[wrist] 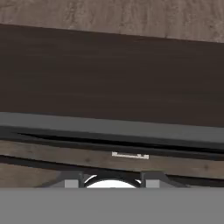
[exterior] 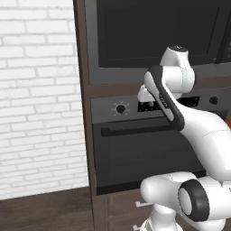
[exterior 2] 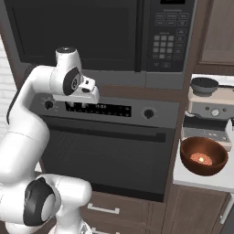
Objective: Open the microwave, place the bowl with waffle inside the microwave, then close the microwave door and turn it on.
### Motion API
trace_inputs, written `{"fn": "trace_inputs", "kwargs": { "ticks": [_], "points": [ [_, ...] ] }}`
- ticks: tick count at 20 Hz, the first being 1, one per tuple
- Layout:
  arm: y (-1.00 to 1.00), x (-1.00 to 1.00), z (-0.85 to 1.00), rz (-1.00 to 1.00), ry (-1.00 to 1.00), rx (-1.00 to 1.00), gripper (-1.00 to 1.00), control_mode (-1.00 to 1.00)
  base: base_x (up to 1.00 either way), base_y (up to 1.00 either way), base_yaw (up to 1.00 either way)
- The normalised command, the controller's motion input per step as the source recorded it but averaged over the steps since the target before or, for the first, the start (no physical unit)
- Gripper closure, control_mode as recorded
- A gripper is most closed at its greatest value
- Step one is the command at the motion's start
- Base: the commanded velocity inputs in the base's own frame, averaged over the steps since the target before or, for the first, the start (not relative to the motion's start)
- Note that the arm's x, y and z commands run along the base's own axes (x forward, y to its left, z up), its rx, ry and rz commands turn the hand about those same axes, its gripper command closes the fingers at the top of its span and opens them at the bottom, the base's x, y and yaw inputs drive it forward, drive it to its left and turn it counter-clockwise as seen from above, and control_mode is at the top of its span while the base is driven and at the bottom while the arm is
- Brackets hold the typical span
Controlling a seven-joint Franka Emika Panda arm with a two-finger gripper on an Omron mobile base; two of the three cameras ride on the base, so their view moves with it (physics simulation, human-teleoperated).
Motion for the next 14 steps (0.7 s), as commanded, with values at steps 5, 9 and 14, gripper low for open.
{"fn": "trace_inputs", "kwargs": {
  "ticks": [5, 9, 14],
  "points": [
    [-0.04, -0.47, 0.13, 0.0, -0.22, 0.0, -1.0, -1.0, 0.0, 0.0, 0.0],
    [-0.49, -1.0, 0.68, 0.0, -0.85, 0.0, -1.0, -1.0, 0.0, 0.0, 0.0],
    [-0.73, -0.87, 0.44, -0.02, -0.73, 0.0, -1.0, -1.0, 0.0, 0.0, 0.0]
  ]
}}
